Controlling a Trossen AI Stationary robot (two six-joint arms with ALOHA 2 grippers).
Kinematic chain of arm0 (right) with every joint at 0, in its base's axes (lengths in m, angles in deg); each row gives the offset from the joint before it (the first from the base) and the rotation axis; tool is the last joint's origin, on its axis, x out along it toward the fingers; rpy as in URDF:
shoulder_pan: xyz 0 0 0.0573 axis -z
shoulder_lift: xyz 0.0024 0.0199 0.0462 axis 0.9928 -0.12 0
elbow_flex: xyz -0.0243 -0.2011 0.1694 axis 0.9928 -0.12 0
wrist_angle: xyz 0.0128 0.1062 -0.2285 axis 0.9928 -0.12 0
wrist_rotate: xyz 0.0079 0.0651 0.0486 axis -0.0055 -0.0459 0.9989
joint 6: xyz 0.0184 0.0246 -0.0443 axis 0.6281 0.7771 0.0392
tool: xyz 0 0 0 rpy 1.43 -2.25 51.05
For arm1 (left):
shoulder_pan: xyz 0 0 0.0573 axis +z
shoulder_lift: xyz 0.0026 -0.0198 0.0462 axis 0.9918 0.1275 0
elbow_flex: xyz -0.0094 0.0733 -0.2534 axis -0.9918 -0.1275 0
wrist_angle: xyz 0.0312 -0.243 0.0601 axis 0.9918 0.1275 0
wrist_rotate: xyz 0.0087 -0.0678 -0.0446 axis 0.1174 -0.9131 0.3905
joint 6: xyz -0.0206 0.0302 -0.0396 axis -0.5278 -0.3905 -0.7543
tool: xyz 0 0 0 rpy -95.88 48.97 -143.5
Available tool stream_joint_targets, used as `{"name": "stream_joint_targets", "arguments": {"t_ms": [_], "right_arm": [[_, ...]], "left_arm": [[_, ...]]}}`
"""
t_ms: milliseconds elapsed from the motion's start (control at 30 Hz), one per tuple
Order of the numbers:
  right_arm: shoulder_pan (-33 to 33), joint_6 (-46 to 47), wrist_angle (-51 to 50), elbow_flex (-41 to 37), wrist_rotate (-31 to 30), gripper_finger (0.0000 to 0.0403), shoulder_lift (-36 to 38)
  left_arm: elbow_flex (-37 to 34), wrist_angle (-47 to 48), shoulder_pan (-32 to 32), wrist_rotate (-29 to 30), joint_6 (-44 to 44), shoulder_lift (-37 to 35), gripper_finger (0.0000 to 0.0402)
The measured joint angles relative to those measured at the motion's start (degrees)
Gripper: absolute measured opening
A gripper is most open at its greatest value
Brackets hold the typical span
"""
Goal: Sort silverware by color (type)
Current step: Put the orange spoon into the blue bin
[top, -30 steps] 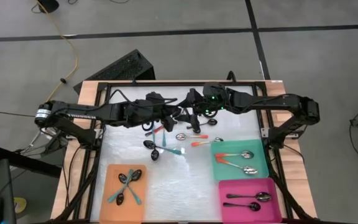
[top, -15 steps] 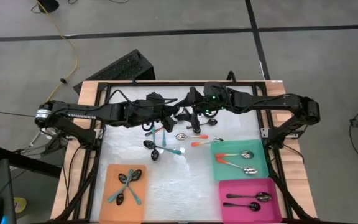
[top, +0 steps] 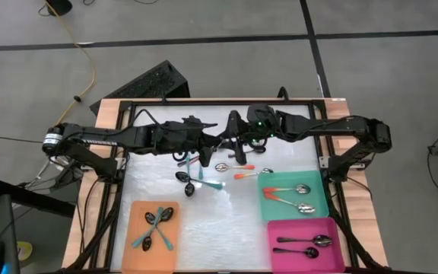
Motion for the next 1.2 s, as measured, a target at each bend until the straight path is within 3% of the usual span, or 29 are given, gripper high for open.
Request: {"name": "stream_joint_targets", "arguments": {"t_ms": [233,733,1200], "right_arm": [[-0.4,-0.4,-0.3,0.0,0.0,0.0065,0.0],[0.2,1.4,-0.3,0.1,-0.7,0.0062,0.1],[-1.0,2.7,-6.5,0.1,0.0,0.0062,0.0]], "left_arm": [[0.1,1.0,0.0,-3.0,0.0,-0.1,0.0000],[0.0,3.2,1.5,-3.3,0.1,0.4,0.0000],[0.0,0.2,1.5,-4.5,-2.3,10.6,0.0000]]}}
